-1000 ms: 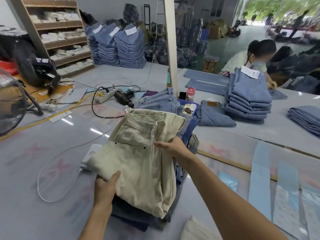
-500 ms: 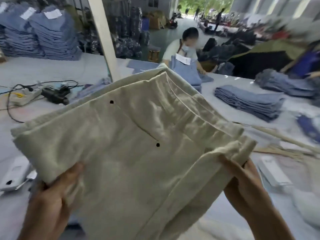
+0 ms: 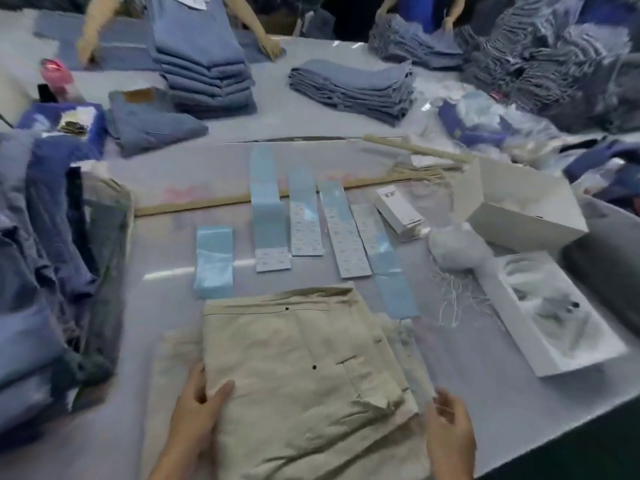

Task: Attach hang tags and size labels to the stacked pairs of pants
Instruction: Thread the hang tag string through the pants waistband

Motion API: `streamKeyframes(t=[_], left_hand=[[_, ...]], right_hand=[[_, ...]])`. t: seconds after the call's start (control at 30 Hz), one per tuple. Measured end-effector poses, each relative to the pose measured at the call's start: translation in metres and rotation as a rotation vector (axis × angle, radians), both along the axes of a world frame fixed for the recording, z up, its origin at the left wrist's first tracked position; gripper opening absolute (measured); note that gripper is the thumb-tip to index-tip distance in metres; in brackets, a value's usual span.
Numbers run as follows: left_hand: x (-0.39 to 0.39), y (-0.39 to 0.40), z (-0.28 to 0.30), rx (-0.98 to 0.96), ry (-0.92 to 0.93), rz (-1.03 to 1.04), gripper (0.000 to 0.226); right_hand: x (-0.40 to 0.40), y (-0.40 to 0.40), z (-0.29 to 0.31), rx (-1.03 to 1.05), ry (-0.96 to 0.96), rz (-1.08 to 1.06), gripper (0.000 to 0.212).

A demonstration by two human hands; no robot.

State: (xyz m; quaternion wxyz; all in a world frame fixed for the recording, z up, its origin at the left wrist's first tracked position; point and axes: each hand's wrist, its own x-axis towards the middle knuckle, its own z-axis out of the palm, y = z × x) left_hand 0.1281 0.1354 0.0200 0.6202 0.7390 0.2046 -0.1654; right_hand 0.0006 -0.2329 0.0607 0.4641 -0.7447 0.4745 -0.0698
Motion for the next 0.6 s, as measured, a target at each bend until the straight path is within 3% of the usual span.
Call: streamKeyframes(t=[0.1,0.2,0.37,0.43,0.6], left_hand=[[-0.008,-0.015,0.012,0.131,-0.023,-0.029,0.079],[-0.006,-0.024,0.01,0.181,-0.025,0.003,0.1],[-0.011,-0.039,0.014,0.281,-0.033,0.052,0.094],[-0.012,-0.046,0.018,0.338,-0.068,0.045,0.085],[-0.013,-0.057,0.051,0.29,-0.174,0.091,0.073]], right_hand=[[0.051,-0.001,0.0,-0.011,0.055,0.263,0.027],[0.099,0.002,-0.006,-0.126,0.257,0.553,0.065],[0.126,0.0,-0.012,0.026,0.283,0.631,0.095],[0.135,0.001,-0.014,0.103,0.283,0.642,0.084],[0.136,0.002,0.003,0.013,0.195,0.817,0.047]])
